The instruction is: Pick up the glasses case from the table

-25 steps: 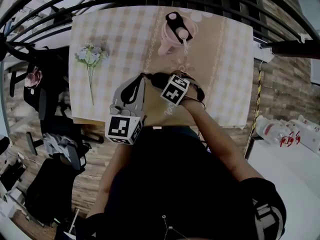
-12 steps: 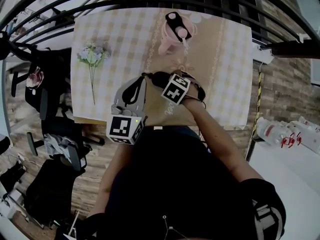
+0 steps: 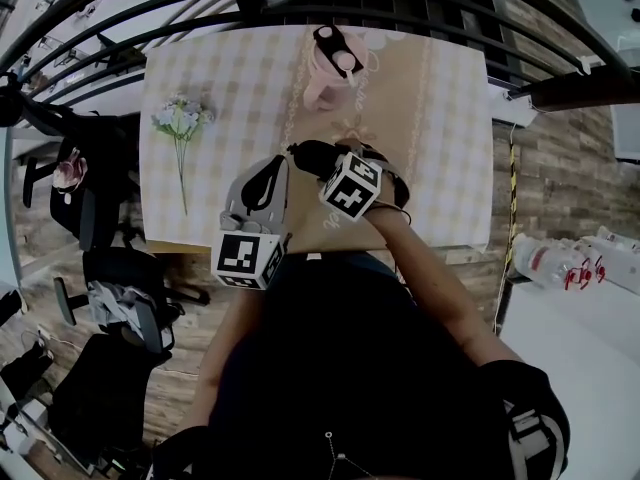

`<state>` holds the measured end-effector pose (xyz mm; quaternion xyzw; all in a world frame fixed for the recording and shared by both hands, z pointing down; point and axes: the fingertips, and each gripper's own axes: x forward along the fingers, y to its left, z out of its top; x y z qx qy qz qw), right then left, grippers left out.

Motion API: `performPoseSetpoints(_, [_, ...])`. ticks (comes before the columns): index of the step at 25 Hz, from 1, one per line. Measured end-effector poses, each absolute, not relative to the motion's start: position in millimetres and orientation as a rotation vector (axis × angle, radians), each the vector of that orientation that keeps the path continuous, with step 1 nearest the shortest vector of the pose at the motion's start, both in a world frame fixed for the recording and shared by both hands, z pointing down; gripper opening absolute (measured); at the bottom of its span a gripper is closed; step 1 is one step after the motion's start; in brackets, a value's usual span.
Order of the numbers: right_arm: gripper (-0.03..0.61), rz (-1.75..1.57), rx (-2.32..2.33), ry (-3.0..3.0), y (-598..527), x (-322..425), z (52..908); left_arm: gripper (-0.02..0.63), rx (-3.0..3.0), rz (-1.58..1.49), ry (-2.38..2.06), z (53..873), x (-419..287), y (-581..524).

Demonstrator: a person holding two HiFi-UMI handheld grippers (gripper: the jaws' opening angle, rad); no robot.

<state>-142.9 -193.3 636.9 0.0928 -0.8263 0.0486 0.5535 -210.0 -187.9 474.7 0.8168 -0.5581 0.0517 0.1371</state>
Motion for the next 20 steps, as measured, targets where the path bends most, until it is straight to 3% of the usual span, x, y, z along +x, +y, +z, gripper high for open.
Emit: performPoseSetpoints(20, [0.35,-0.041,0.551,-2.161,-191.0,-121.8,502.7,0.011,2.539,0.115,-1.582,426.3,-178.1,-180.1])
